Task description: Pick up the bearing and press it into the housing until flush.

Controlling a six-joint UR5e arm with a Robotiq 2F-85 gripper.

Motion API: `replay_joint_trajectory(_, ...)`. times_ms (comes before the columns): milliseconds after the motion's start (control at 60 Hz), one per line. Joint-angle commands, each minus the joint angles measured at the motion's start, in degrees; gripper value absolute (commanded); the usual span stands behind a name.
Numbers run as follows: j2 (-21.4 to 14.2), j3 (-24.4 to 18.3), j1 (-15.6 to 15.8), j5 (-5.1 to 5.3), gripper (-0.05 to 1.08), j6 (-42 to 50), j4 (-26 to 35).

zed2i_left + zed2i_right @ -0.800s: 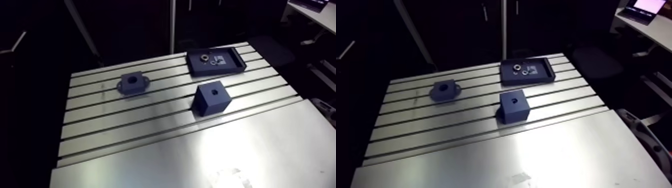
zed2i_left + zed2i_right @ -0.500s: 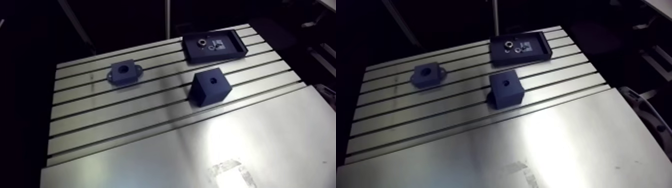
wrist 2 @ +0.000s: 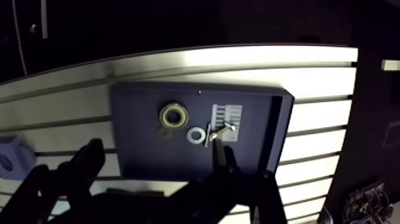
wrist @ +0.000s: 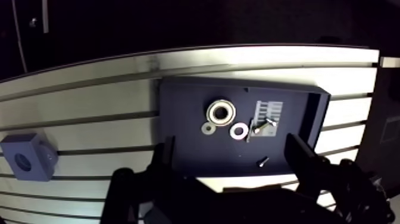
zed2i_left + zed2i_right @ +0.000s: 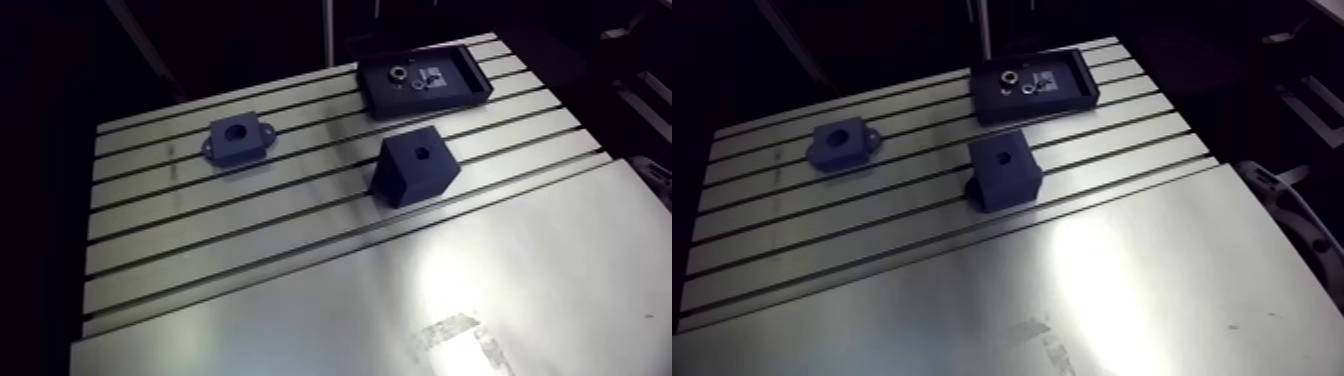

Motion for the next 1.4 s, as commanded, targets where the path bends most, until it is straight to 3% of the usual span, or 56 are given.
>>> replay_joint_trajectory(17, 0.01, 1.30, -1.06, 0.09, 0.06, 0.12, -0.13)
replay_joint_trajectory(267, 0.09, 3.23, -1.43, 0.16, 0.24, 0.04, -1.76)
replay_joint_trajectory(450, 0.10, 4.56, -1.44, 0.35, 0.25, -0.06, -3.56)
replay_joint_trajectory(617, 0.50, 5.70, -1.59, 1.55, 0.25, -0.23, -4.50)
replay_joint_trajectory(1050, 0.98, 8.60, -1.87, 1.49, 0.28, -0.91, -8.26)
replay_joint_trajectory(1400, 1.33, 8.21, -1.78, 1.67, 0.28, -1.20, -10.86)
